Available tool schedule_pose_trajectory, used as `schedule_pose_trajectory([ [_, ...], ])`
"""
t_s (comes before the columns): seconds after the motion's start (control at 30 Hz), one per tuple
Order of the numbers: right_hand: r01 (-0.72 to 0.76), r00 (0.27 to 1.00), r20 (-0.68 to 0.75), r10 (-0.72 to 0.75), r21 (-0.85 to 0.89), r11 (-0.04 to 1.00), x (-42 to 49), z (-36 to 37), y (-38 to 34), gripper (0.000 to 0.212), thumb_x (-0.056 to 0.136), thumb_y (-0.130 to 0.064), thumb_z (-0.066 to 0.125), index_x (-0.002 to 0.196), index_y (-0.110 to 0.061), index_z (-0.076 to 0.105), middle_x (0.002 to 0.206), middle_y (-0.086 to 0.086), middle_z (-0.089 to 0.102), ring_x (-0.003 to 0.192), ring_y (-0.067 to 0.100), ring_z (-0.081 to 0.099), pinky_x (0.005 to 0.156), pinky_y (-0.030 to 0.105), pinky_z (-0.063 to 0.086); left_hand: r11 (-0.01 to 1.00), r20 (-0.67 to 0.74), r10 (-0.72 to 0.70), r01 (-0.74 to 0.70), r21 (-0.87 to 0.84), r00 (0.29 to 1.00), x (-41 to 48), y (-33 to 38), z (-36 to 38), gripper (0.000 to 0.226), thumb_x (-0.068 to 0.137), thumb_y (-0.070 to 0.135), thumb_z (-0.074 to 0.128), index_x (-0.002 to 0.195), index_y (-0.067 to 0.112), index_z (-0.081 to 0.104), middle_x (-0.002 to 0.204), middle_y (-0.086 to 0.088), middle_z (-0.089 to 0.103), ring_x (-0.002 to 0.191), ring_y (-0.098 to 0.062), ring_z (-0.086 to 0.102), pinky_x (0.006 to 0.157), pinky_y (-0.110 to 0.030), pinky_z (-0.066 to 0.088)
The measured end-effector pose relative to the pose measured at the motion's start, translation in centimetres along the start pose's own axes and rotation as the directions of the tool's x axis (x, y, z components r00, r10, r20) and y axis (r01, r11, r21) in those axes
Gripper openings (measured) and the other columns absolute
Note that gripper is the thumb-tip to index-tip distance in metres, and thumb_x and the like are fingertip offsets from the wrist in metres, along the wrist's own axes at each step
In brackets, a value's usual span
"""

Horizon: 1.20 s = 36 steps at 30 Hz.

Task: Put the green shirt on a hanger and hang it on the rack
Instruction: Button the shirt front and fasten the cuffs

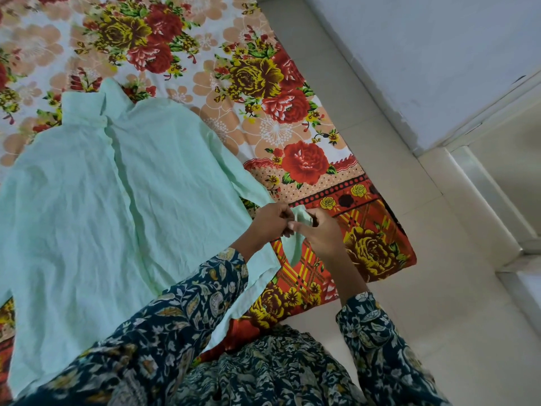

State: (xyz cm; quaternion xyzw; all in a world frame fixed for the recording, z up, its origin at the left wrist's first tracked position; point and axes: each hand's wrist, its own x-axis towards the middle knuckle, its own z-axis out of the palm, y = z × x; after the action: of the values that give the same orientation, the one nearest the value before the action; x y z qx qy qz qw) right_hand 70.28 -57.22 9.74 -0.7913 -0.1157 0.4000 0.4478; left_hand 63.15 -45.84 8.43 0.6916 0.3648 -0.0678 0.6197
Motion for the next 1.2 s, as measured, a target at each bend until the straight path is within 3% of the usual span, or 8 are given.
schedule_pose_trajectory([
  [0.13, -0.062, 0.988, -0.134, 0.071, 0.072, 0.996, 0.5, -0.5, 0.3, 0.008, 0.082, 0.000, 0.059, 0.086, 0.005, 0.063, 0.077, 0.014, 0.057, 0.068, 0.021, 0.048, 0.059, 0.029, 0.036, 0.993, 0.064, 0.035, -0.028, -0.112, 0.997, -0.1, 0.2, 0.0, 0.023, 0.088, 0.000, 0.058, 0.068, 0.011, 0.054, 0.057, -0.006, 0.061, 0.040, 0.000, 0.052, 0.045, -0.014, 0.041],
  [0.27, -0.161, 0.979, -0.086, 0.184, 0.226, 0.961, 0.6, -0.7, 0.3, 0.010, 0.080, 0.004, 0.059, 0.073, -0.002, 0.061, 0.076, 0.014, 0.055, 0.069, 0.022, 0.048, 0.062, 0.031, 0.036, 0.976, 0.173, 0.042, -0.003, -0.220, 0.984, -0.1, -0.3, -0.5, 0.020, 0.088, 0.000, 0.057, 0.071, 0.010, 0.057, 0.051, 0.006, 0.064, 0.046, -0.004, 0.055, 0.050, -0.016, 0.043],
  [0.5, -0.181, 0.977, -0.088, 0.192, 0.123, 0.976, 0.9, 0.2, 0.6, 0.004, 0.085, -0.004, 0.059, 0.088, -0.006, 0.060, 0.082, 0.012, 0.056, 0.071, 0.021, 0.051, 0.061, 0.029, 0.038, 1.000, 0.119, -0.014, 0.013, 0.011, 0.993, -0.1, -0.9, -0.5, 0.015, 0.093, 0.000, 0.048, 0.085, 0.005, 0.059, 0.077, -0.008, 0.064, 0.055, -0.002, 0.060, 0.053, -0.013, 0.047],
  [0.6, -0.154, 0.980, -0.135, 0.147, -0.043, 0.987, 1.2, 1.1, 1.0, 0.021, 0.086, -0.011, 0.060, 0.106, -0.005, 0.060, 0.095, 0.006, 0.059, 0.088, 0.020, 0.056, 0.074, 0.032, 0.044, 0.994, 0.072, -0.052, 0.044, 0.100, 0.996, -0.2, -1.5, -1.3, 0.024, 0.093, -0.004, 0.042, 0.107, -0.003, 0.061, 0.094, -0.013, 0.063, 0.066, -0.006, 0.058, 0.054, -0.008, 0.047],
  [0.73, -0.112, 0.976, -0.209, 0.065, -0.223, 0.968, 0.9, 2.6, 1.1, 0.024, 0.086, -0.012, 0.056, 0.109, -0.007, 0.062, 0.103, 0.007, 0.061, 0.096, 0.023, 0.057, 0.086, 0.038, 0.048, 0.995, 0.014, -0.081, 0.080, 0.067, 0.997, -1.1, -2.0, -3.7, 0.027, 0.094, 0.000, 0.040, 0.113, -0.001, 0.060, 0.107, -0.016, 0.065, 0.076, -0.012, 0.059, 0.057, -0.012, 0.047],
  [0.83, -0.068, 0.990, -0.136, 0.040, -0.209, 0.975, 0.7, 5.0, 0.1, 0.019, 0.088, -0.008, 0.050, 0.100, -0.006, 0.064, 0.094, 0.005, 0.060, 0.085, 0.020, 0.055, 0.070, 0.029, 0.043, 0.992, -0.036, -0.118, 0.117, -0.036, 0.992, -2.7, -3.1, -6.6, 0.024, 0.095, 0.006, 0.045, 0.112, 0.003, 0.061, 0.098, -0.006, 0.065, 0.081, -0.013, 0.061, 0.065, -0.018, 0.046],
  [0.97, -0.115, 0.992, 0.052, 0.113, 0.026, 0.993, 0.6, 10.9, -2.4, 0.020, 0.089, -0.003, 0.049, 0.076, -0.013, 0.060, 0.077, 0.009, 0.064, 0.065, 0.021, 0.061, 0.061, 0.028, 0.047, 0.979, -0.152, -0.149, 0.123, -0.166, 0.977, -5.8, -6.0, -12.1, 0.019, 0.095, 0.009, 0.048, 0.106, 0.010, 0.062, 0.092, -0.001, 0.066, 0.079, -0.012, 0.062, 0.067, -0.021, 0.047],
  [1.2, -0.067, 0.956, 0.290, 0.043, 0.073, 0.995, 1.1, 22.7, -8.6, 0.021, 0.090, -0.002, 0.047, 0.076, -0.014, 0.058, 0.072, 0.006, 0.064, 0.058, 0.014, 0.060, 0.053, 0.018, 0.046, 0.932, -0.355, -0.212, 0.080, -0.353, 0.910, -10.9, -10.4, -23.7, 0.015, 0.096, 0.010, 0.047, 0.102, 0.010, 0.061, 0.089, -0.001, 0.067, 0.076, -0.013, 0.063, 0.065, -0.020, 0.046],
])
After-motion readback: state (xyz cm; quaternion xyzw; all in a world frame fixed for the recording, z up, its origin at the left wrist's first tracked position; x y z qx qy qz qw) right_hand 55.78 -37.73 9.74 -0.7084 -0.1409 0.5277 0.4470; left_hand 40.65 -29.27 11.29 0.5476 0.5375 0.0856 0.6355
